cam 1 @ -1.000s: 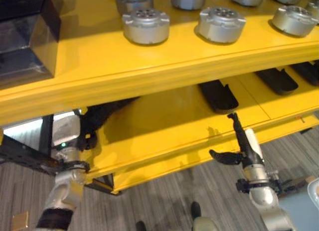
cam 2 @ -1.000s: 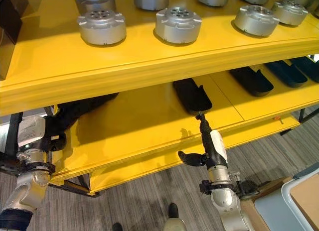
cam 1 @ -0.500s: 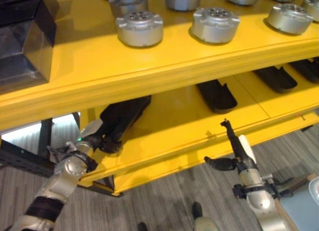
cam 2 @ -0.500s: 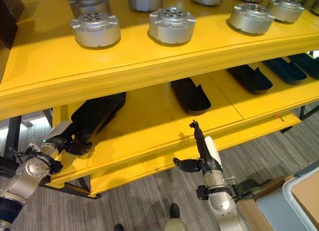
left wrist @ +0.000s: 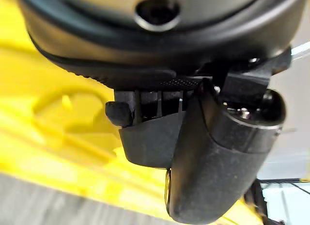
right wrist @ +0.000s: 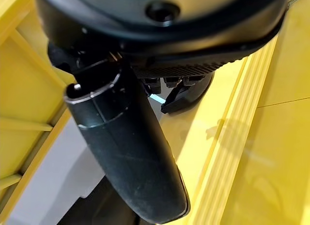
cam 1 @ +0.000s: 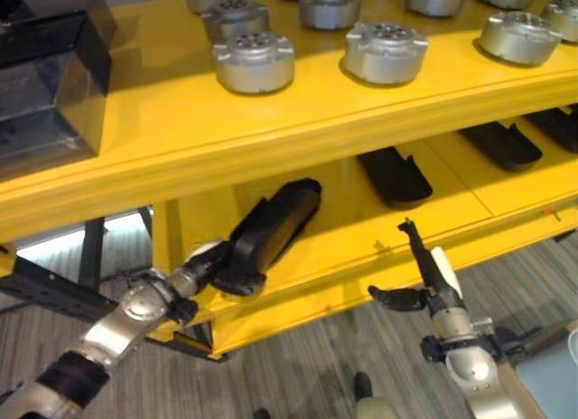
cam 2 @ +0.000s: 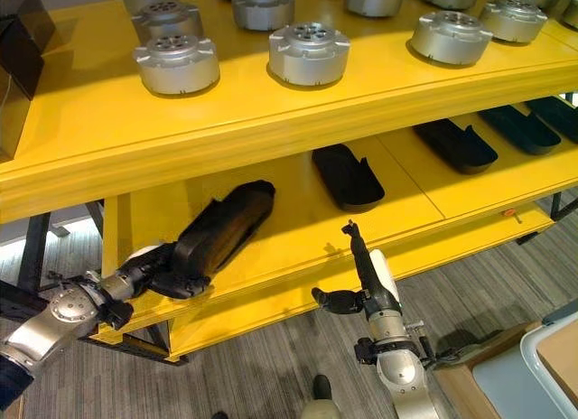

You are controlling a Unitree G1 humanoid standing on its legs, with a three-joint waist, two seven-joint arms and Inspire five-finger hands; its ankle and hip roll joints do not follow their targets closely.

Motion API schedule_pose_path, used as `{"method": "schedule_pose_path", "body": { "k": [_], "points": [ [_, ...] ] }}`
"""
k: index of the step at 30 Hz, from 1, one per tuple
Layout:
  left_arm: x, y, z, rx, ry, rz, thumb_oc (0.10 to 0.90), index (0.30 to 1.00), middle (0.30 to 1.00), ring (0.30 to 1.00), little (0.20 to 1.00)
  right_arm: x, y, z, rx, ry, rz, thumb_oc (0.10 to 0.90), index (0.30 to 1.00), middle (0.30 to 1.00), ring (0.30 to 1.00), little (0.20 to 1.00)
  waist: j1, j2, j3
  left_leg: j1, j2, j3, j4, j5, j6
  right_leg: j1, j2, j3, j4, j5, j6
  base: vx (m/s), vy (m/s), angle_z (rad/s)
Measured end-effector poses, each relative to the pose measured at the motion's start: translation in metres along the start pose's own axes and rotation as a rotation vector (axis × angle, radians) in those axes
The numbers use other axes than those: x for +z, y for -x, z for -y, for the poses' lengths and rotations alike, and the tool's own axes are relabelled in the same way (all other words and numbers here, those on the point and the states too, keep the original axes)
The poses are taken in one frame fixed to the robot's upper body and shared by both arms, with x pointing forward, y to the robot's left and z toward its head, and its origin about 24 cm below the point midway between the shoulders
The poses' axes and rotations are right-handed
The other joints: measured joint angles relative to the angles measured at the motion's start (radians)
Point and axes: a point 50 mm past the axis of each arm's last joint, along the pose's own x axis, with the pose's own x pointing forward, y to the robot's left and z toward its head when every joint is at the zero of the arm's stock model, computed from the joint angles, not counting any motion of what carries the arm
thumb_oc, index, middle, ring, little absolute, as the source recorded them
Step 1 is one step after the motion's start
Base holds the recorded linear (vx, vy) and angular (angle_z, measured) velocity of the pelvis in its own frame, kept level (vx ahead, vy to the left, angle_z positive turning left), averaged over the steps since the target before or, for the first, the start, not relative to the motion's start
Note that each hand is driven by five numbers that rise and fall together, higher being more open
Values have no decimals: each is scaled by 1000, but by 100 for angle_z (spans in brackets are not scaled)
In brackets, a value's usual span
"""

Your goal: Move parts from the plastic box to the shelf.

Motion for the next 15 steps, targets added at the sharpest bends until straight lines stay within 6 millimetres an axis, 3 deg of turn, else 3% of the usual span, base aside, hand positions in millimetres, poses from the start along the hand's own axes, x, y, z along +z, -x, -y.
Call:
{"method": "schedule_pose_path", "body": {
  "k": [6, 11, 15],
  "points": [
    [2, -9, 11, 38, 198, 50, 400, 300, 300, 300, 300, 0, 0, -3, 1, -10, -6, 900, 1000, 1000, 1000, 1000, -28, 0, 0, 0, 0, 1, 0, 0, 0, -1, 0, 0, 0, 0, 0, 0, 0, 0],
    [6, -17, 13, 133, 333, 114, 400, 300, 300, 300, 300, -1, 0, -1, -5, -11, -11, 900, 1000, 1000, 1000, 1000, -25, 1, 0, 1, 0, 1, 0, 0, 0, -1, 0, 1, 0, 0, 0, 0, 0, 0],
    [14, -15, 4, 246, 409, 201, 400, 300, 300, 300, 300, -1, 0, 0, -13, -10, -11, 900, 1000, 1000, 1000, 1000, -27, 1, 0, 1, 1, 3, -1, 0, 0, -2, 1, 1, 0, 0, 0, 0, 0, 0]
  ]
}}
